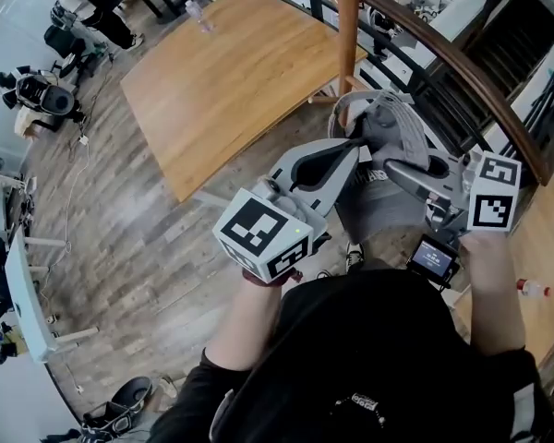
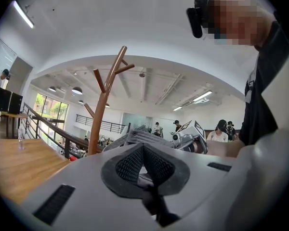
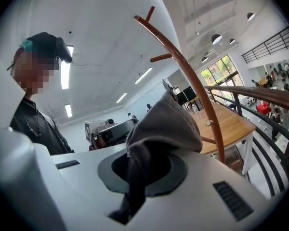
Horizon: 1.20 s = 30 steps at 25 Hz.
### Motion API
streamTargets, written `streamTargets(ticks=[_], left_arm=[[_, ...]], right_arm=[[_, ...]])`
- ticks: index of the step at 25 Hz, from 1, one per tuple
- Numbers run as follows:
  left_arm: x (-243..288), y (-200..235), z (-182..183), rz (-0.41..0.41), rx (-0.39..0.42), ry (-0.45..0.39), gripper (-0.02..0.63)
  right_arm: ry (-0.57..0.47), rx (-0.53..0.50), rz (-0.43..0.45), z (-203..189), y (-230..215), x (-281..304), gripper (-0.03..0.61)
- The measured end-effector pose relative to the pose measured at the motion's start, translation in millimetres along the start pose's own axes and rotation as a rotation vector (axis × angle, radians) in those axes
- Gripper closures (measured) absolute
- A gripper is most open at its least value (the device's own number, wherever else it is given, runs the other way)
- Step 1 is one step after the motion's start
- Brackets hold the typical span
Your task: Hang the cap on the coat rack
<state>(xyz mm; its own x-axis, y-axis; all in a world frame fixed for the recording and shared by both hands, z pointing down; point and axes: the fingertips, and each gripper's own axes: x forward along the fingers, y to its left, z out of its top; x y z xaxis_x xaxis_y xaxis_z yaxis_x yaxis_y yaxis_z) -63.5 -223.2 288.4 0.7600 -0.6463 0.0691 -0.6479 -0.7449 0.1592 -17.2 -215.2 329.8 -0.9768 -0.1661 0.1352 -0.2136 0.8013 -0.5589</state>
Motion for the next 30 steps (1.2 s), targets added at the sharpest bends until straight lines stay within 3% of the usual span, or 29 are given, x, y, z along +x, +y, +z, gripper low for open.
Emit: streamTargets(ticks=[5, 30], left_arm=[[-6, 0, 13, -0.024, -0.002, 0.016, 0.609], [3, -3, -2, -0.006, -0.013, 0.113, 0.609]], right_arm=[[0.007, 0.016, -0.017, 10, 11, 6, 0.558], [0.004, 0.082, -0.006, -1, -1, 7, 0.558]])
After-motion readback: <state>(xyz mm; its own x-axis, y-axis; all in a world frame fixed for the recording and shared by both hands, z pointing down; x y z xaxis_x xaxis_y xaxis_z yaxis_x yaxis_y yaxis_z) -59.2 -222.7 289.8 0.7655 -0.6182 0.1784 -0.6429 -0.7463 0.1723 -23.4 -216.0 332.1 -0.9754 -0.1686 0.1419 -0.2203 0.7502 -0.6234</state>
